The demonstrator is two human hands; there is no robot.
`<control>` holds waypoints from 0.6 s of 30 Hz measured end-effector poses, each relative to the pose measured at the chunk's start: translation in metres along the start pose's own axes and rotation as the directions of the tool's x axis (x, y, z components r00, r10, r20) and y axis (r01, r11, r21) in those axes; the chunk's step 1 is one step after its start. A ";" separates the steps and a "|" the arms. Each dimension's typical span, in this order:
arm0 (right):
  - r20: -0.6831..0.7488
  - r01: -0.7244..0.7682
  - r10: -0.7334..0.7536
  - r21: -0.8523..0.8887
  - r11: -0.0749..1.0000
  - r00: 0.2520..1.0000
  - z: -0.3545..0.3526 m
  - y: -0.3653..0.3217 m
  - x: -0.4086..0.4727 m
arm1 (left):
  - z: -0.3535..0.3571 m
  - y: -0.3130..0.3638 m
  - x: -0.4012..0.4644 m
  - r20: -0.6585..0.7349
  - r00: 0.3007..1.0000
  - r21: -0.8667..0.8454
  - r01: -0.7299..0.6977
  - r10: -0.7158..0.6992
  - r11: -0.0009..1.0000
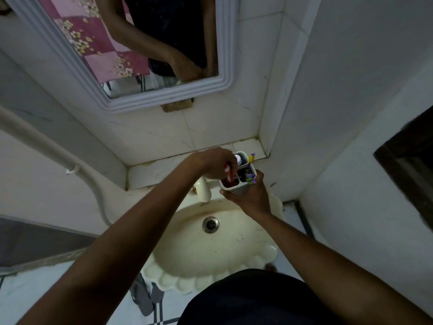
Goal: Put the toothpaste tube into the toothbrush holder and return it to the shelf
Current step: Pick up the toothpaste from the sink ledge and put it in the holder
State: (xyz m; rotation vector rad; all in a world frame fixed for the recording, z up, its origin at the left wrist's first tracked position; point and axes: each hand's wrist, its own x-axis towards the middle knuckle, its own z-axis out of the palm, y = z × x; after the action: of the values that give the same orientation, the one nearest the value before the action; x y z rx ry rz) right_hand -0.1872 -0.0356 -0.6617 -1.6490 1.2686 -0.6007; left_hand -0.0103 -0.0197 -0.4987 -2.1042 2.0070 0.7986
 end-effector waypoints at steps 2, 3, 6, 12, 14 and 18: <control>0.003 0.023 -0.023 0.017 1.000 1.000 -0.001 0.001 0.001 | 0.012 0.001 0.001 -0.003 1.000 0.007 0.026 -0.026 1.000; 0.011 0.035 -0.035 0.034 0.999 0.999 -0.002 0.001 0.000 | 0.016 0.001 0.002 -0.040 0.999 0.018 0.034 -0.033 0.999; 0.003 0.039 -0.040 0.071 0.997 0.999 -0.005 -0.002 -0.002 | 0.019 -0.008 0.001 -0.197 0.979 -0.017 0.054 -0.057 0.998; -0.062 0.048 -0.041 0.118 0.992 0.997 -0.012 -0.018 -0.003 | 0.030 -0.031 -0.021 -0.457 0.879 -0.326 -0.025 -0.135 0.945; -0.091 0.063 -0.053 0.115 0.991 0.994 -0.015 -0.026 -0.005 | 0.030 -0.036 -0.030 -0.528 0.829 -0.383 -0.041 -0.183 0.923; -0.174 0.129 -0.107 0.124 0.984 0.979 -0.025 -0.055 -0.011 | 0.025 -0.042 -0.051 -0.623 0.738 -0.436 -0.051 -0.260 0.899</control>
State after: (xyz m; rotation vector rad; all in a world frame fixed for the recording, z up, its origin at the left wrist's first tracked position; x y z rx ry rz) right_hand -0.1859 -0.0336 -0.6005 -1.5956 1.2255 -0.8944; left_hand 0.0243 0.0414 -0.5077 -3.1041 2.1026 0.5254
